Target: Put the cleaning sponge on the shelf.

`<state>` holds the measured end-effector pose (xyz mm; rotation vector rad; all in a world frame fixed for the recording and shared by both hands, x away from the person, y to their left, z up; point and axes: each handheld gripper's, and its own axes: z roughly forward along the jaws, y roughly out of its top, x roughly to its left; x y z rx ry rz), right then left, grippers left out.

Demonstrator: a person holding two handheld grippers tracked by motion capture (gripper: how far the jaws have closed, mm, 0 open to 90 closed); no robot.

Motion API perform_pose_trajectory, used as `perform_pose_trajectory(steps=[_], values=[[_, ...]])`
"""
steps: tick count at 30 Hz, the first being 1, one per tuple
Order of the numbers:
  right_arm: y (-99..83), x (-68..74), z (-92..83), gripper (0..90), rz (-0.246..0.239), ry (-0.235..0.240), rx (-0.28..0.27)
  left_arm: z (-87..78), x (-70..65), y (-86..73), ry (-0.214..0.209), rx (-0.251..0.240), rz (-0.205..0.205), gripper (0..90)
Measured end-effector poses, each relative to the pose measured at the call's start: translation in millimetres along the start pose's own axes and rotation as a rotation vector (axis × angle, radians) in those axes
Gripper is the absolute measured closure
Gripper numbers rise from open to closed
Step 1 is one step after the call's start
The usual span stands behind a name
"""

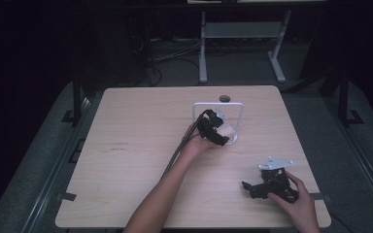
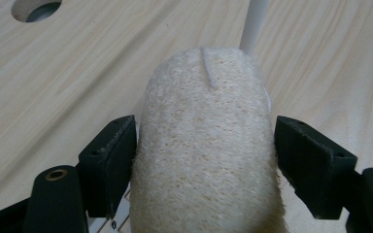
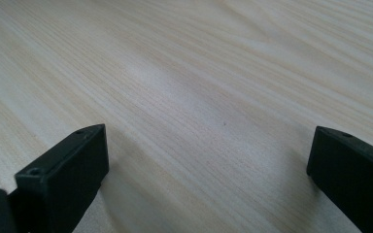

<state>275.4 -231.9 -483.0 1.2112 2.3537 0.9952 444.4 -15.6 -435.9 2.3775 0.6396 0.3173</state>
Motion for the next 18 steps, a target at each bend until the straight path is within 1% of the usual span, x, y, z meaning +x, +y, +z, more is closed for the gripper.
perform_pose_trajectory(steps=[2,7,9,10,13,15,18], values=[[0.1,0.0,-0.2,1.2,-0.001,-0.002,0.002,-3.5,-0.7,0.3,0.001,-0.013,-0.005,24.2],[0.1,-0.2,-0.1,1.2,-0.005,-0.001,-0.002,-12.1,-1.4,0.6,0.02,-0.046,-0.005,24.2],[0.1,-0.1,-0.1,1.2,-0.003,-0.002,0.0,-14.6,-2.0,0.0,0.018,-0.055,-0.014,24.2],[0.1,-0.2,-0.1,1.2,-0.004,-0.002,0.0,-15.4,-3.6,-0.8,0.019,-0.062,-0.03,24.2],[0.0,-0.2,0.1,1.2,-0.004,-0.001,-0.002,-20.4,-4.0,-1.6,0.033,-0.068,-0.011,24.3],[0.0,-0.2,0.1,1.2,-0.003,-0.001,-0.002,-24.0,-5.0,-2.2,0.039,-0.076,-0.013,24.3],[0.0,0.0,0.0,1.2,0.0,0.001,-0.001,-28.4,-6.2,-3.1,0.034,-0.083,-0.014,25.1]])
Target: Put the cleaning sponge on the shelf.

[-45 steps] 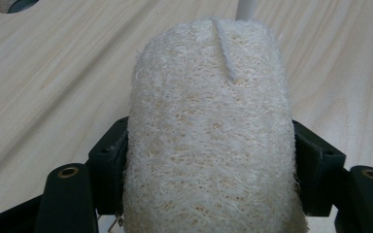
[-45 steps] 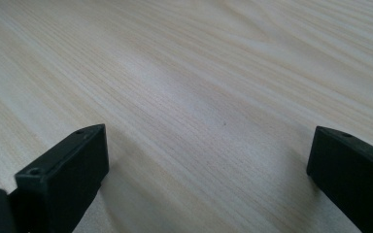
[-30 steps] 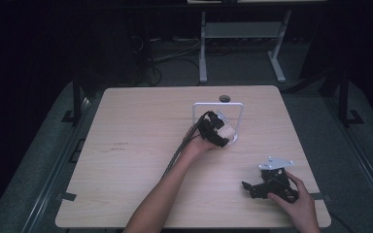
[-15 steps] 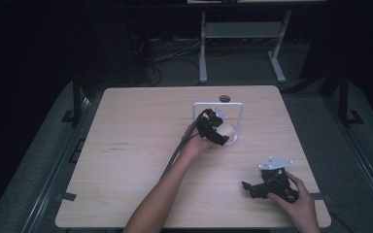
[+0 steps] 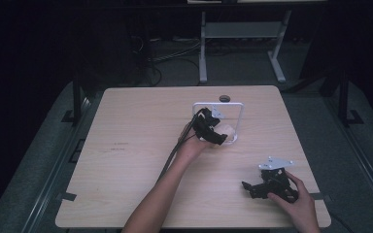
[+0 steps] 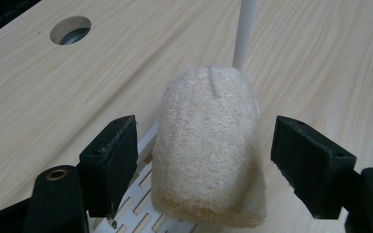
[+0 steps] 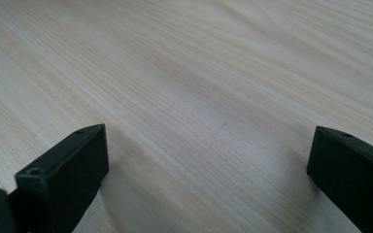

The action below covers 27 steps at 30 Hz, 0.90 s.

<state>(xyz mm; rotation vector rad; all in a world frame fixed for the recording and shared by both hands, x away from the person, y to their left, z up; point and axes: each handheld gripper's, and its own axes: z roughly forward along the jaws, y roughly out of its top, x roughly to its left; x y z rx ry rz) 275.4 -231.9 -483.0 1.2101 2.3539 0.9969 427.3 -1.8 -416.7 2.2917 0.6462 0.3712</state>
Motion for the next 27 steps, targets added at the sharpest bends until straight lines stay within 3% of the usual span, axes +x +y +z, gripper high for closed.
perform_pose_trajectory(steps=[5,15,20,24,27], values=[[0.1,0.0,-0.2,1.2,-0.002,-0.001,0.0,-9.5,-1.4,-3.5,0.0,-0.017,0.003,31.1],[0.1,0.1,-0.2,1.2,0.0,-0.002,0.003,-34.5,-7.6,-14.5,0.01,-0.079,0.02,52.1],[0.0,0.1,-0.3,1.2,0.0,-0.002,0.003,-41.6,-11.1,-19.6,-0.036,-0.105,0.013,70.1],[0.1,0.1,-0.3,1.2,0.001,-0.002,0.003,-41.0,-12.9,-22.7,-0.085,-0.085,0.006,86.6],[0.1,0.1,-0.3,1.2,0.0,-0.002,0.004,-37.0,-15.7,-24.9,-0.117,-0.067,-0.003,89.7]])
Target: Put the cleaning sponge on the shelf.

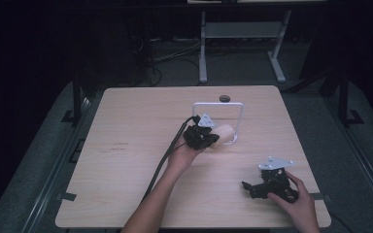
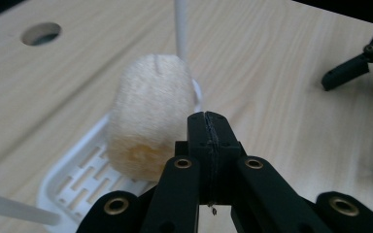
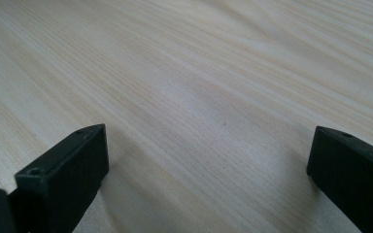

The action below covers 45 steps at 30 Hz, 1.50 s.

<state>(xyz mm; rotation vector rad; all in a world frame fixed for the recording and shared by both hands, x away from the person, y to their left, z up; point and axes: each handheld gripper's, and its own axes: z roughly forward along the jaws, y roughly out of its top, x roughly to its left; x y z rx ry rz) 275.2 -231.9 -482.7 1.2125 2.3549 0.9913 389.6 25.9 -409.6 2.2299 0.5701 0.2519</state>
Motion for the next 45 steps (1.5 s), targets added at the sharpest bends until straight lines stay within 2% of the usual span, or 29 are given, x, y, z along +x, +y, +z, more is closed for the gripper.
perform_pose_trajectory(steps=[3,7,16,19,22,29,38,45], values=[[0.0,-0.1,0.1,1.2,-0.001,-0.001,-0.001,6.8,-4.1,-2.8,-0.017,0.016,-0.003,89.7],[0.0,0.0,0.1,1.2,0.0,0.001,-0.001,15.9,-7.4,-5.6,-0.033,0.051,0.013,89.7],[0.0,0.0,0.1,1.2,0.0,0.001,-0.002,36.7,-8.6,-12.9,-0.054,0.101,-0.003,89.6],[0.0,0.0,0.1,1.2,0.001,0.001,-0.001,39.8,-4.9,-15.7,-0.045,0.122,-0.001,89.6],[-0.1,-0.2,0.1,1.2,-0.002,-0.001,-0.001,42.2,-1.3,-18.4,-0.037,0.123,-0.02,89.5],[-0.1,-0.1,0.1,1.2,-0.001,-0.001,-0.001,40.7,5.7,-20.4,-0.014,0.126,-0.034,89.5],[0.0,0.0,0.1,1.2,0.001,0.001,-0.001,38.7,15.2,-23.1,0.032,0.148,-0.03,89.5],[0.0,0.0,0.1,1.2,0.001,0.001,-0.001,37.5,21.4,-24.6,0.05,0.157,-0.034,89.5]])
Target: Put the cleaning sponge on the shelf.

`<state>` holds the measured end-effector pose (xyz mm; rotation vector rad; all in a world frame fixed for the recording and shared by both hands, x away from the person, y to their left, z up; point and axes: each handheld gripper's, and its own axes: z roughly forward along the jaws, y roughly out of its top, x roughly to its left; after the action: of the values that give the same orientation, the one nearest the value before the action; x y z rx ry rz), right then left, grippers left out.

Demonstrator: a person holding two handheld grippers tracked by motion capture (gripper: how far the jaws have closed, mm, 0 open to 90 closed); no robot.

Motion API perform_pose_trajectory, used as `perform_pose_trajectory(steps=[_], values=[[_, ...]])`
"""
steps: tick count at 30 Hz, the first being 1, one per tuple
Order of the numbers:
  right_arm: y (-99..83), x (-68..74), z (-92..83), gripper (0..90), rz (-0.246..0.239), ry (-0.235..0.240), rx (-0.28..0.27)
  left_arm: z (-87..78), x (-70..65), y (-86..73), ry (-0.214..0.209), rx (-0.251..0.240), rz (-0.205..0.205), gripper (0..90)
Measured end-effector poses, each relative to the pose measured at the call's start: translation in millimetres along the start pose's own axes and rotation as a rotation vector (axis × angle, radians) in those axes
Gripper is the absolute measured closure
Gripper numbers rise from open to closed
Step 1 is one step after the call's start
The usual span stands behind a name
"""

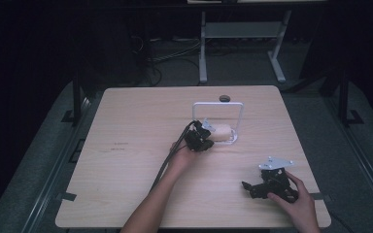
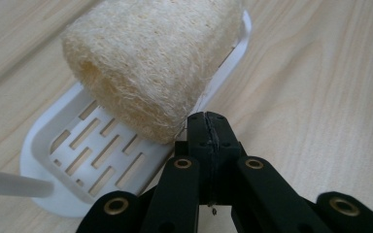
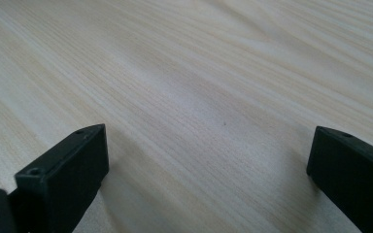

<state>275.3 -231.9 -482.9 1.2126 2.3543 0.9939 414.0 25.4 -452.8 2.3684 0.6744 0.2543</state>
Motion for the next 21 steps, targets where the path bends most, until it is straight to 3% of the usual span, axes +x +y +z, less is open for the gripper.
perform_pose_trajectory(steps=[4,14,21], values=[[0.0,0.0,0.0,1.2,0.0,0.0,0.0,-0.6,2.9,-0.5,0.009,0.007,0.005,89.5],[0.0,-0.1,0.0,1.2,-0.002,-0.002,0.001,-8.2,0.1,-1.5,-0.012,-0.01,-0.011,85.7],[0.0,-0.3,0.0,1.2,-0.003,-0.002,0.001,-15.0,-0.4,-8.2,-0.027,0.002,-0.01,64.7]])
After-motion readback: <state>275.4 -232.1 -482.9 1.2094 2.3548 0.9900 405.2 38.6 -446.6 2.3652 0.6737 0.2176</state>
